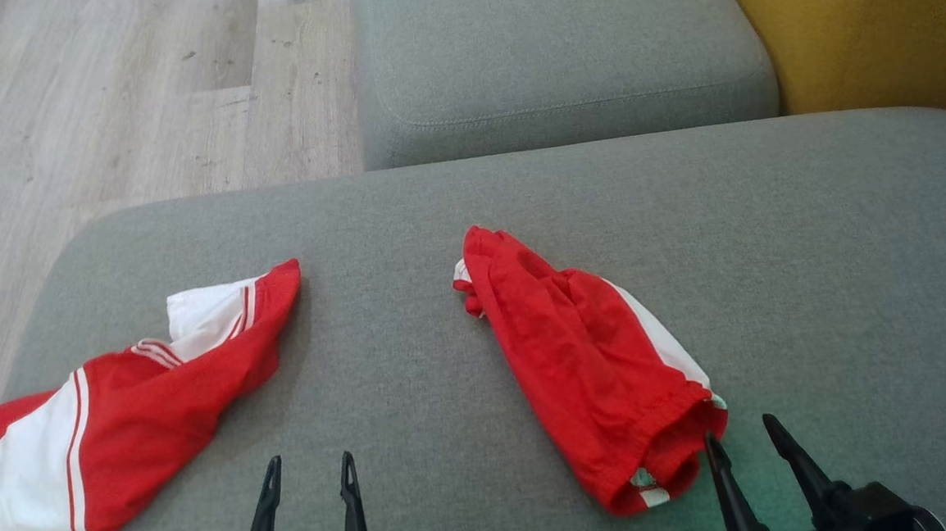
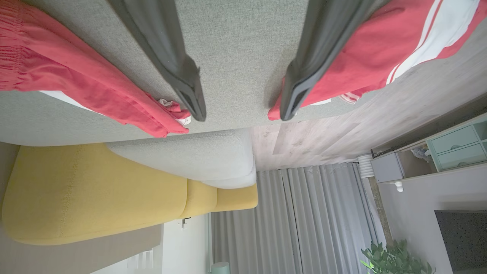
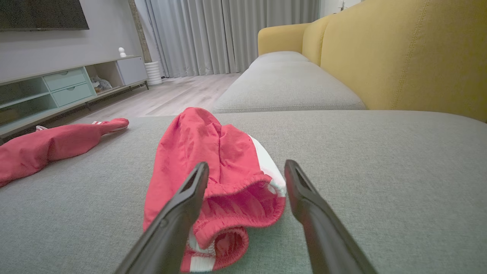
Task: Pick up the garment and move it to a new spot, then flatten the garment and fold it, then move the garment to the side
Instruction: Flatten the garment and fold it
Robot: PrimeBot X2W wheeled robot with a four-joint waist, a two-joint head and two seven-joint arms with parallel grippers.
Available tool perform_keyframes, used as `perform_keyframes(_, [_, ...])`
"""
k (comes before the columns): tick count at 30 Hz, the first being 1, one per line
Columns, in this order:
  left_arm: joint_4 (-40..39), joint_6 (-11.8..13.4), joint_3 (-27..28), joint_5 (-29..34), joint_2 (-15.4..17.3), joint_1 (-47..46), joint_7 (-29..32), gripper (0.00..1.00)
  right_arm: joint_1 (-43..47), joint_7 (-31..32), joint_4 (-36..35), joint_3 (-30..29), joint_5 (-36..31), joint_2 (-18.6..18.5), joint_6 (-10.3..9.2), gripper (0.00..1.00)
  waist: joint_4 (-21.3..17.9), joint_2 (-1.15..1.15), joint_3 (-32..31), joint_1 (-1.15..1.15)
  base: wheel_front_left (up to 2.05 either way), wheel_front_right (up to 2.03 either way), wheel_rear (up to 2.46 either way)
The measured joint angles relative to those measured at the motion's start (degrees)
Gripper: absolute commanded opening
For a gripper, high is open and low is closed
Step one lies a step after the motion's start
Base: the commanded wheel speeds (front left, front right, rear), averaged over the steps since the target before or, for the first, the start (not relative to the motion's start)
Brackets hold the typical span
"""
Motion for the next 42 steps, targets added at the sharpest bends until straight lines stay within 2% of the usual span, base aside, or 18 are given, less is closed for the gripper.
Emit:
perform_keyframes(11, [1.7, -0.5, -0.4, 1.6, -0.3, 0.0, 0.0, 1.00, 0.0, 0.0, 0.0, -0.4, 0.0, 0.0, 0.00, 1.00, -0.3, 0.00, 0.8, 0.00, 0.00, 0.00, 0.00])
perform_keyframes(14, [4.1, -3.5, -2.8, 1.6, -0.2, -0.3, 0.0, 1.00, 0.0, 0.0, 0.0, -0.7, 0.0, 0.0, 0.00, 1.00, -0.6, 0.00, 1.6, 0.00, 0.00, 0.00, 0.00])
perform_keyframes(16, [7.0, -6.4, -5.9, 1.6, -0.3, -1.5, 0.0, 1.00, -0.2, 0.0, 0.0, -0.7, 0.0, 0.0, 0.00, 1.00, -0.9, 0.00, 2.3, 0.00, 0.00, 0.00, 0.00])
perform_keyframes(18, [10.1, -9.3, -8.5, 1.5, 0.1, -4.2, 0.0, 1.00, -0.6, 0.0, 0.0, -0.6, 0.0, 0.0, 0.00, 1.00, -1.4, 0.00, 3.2, 0.00, 0.00, 0.00, 0.00])
perform_keyframes(20, [13.2, -11.2, -11.3, 1.1, 0.1, -7.6, 0.0, 1.00, -1.4, 0.0, 0.0, -0.1, -0.1, 0.0, 0.00, 1.00, -2.4, 0.00, 4.0, 0.01, 0.00, 0.00, 0.00])
perform_keyframes(23, [15.4, -11.9, -13.3, -1.0, 0.5, -10.4, 0.0, 1.00, -2.4, 0.0, -0.1, -0.1, -0.1, 0.0, 0.00, 1.00, -3.6, 0.00, 4.9, 0.01, 0.00, 0.00, 0.00])
perform_keyframes(30, [23.9, -17.6, -24.0, -4.8, 0.1, -20.4, 0.0, 1.00, -5.0, 0.0, -1.0, -0.5, -0.1, -0.1, 0.00, 1.00, -7.7, 0.00, 9.7, 0.02, 0.00, 0.00, 0.00])
perform_keyframes(33, [26.8, -18.9, -27.8, -6.6, -0.5, -23.5, 0.0, 1.00, -6.4, 0.0, -1.1, -0.7, -0.1, -0.1, 0.00, 1.00, -9.6, 0.00, 11.6, 0.01, 0.00, 0.00, 0.00])
perform_keyframes(37, [31.1, -18.5, -30.8, -8.9, -0.8, -26.6, 0.0, 1.00, -7.5, 0.0, -1.2, -0.5, -0.1, -0.1, 0.00, 1.00, -12.0, 0.00, 13.7, 0.01, 0.00, 0.00, 0.00])
perform_keyframes(40, [33.7, -13.8, -31.5, -9.3, -0.8, -28.9, 0.0, 1.00, -8.2, 0.0, -1.3, -0.5, -0.1, 0.0, 0.00, 1.00, -13.4, 0.00, 15.1, 0.02, 0.00, 0.00, 0.00])
perform_keyframes(41, [34.0, -11.8, -31.2, -10.3, -0.9, -29.6, 0.0, 0.89, -8.3, 0.0, -1.3, -0.5, 0.0, 0.0, 0.00, 1.00, -13.7, 0.00, 15.5, 0.02, 0.00, 0.00, 0.00])
perform_keyframes(42, [34.5, -10.6, -31.2, -11.2, -0.8, -30.2, 0.0, 0.13, -8.3, 0.0, -1.4, -0.5, 0.0, 0.0, 0.00, 1.00, -14.0, 0.00, 15.8, 0.01, 0.00, 0.00, 0.00])
